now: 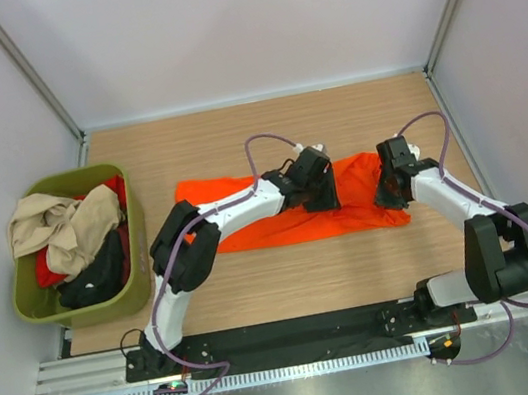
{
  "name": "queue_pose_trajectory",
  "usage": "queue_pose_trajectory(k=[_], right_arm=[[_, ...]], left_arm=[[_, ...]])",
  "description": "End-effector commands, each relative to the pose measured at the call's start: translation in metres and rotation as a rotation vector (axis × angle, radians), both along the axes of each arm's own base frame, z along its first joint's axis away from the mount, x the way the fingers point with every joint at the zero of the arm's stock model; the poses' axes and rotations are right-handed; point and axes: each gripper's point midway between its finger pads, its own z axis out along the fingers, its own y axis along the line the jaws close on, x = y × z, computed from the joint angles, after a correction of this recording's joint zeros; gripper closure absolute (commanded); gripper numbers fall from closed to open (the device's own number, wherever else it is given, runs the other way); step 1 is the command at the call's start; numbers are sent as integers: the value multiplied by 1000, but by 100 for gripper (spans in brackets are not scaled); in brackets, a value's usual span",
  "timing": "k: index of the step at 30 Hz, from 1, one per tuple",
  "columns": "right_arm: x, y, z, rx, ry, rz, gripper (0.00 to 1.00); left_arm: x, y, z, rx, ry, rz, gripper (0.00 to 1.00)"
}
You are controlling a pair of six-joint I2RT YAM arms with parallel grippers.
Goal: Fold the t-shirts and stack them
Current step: Fold the tshirt
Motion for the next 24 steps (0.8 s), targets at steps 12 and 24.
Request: queue_pose_trajectory(k=[12,24], right_arm=[[-7,2,20,25,-49,-1,64],[7,2,9,14,-24,1,65]], left_arm=[[-17,-6,-10,15,6,-26,61],[-12,13,1,71,7,67,62]])
